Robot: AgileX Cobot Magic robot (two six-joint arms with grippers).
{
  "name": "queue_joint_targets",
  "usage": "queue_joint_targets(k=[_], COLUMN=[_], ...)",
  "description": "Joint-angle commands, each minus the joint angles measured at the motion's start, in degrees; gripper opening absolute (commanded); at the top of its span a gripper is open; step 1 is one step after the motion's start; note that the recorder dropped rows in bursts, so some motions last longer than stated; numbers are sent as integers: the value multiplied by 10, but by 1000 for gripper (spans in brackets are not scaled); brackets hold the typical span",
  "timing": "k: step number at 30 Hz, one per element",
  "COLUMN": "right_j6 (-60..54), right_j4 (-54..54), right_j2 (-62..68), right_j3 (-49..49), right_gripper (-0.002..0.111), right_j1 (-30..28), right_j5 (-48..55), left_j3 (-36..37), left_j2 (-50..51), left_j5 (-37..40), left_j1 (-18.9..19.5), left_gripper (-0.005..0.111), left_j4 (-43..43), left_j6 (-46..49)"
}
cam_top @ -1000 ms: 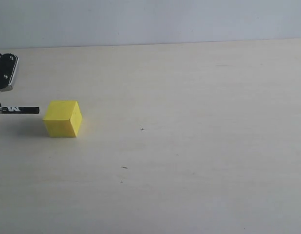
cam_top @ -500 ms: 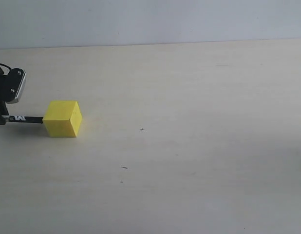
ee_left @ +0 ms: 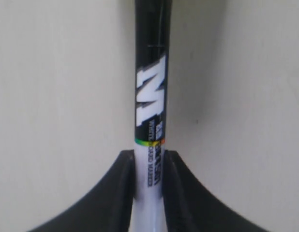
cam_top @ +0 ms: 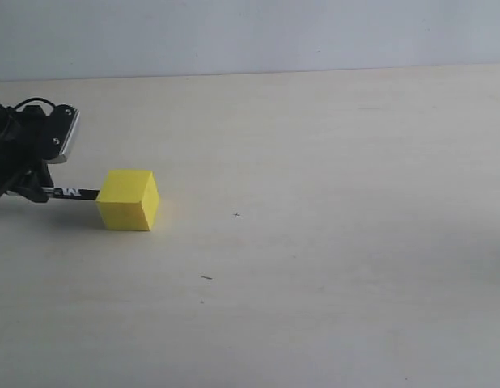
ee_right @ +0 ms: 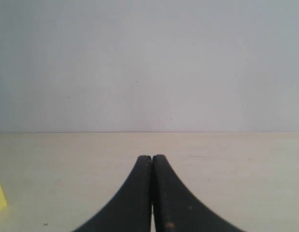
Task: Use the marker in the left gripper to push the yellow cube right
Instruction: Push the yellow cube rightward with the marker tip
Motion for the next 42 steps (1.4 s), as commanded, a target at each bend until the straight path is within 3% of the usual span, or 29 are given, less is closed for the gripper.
queue_joint_targets(k=[1,9,13,17,23,26,30,33,42], right_j6=[-1,-1,-1,-1,-1,-1,-1,-1,-1], right_j4=[-3,-3,-3,-3,-3,-3,-3,-3,-3], right_j2=[-3,-3,-3,-3,-3,-3,-3,-3,-3], right_j3=[3,3,3,3,3,3,3,3,3], right_gripper=[0,0,0,0,0,0,0,0,0], right_j1=[-2,-2,-2,-2,-2,-2,-2,-2,-2], right_j5=[-3,-3,-3,-3,-3,-3,-3,-3,-3], left_j3=[-5,-21,-21,-21,-21,-21,-21,-21,-21], left_j2=[-3,-8,-12,-11,-11,-11,-11,-11,-11], left_j5=[-2,27,35,33,25,28,60,63,69], left_j1=[-31,16,21,-3,-98,-84,-24,-17,-107], left_gripper=[0,0,0,0,0,0,0,0,0], left_j4=[-6,-1,32,21,-9,1,2,2,-5], left_j6=[-5,-29,-36,-36,-47,-85,-89,-89,-90])
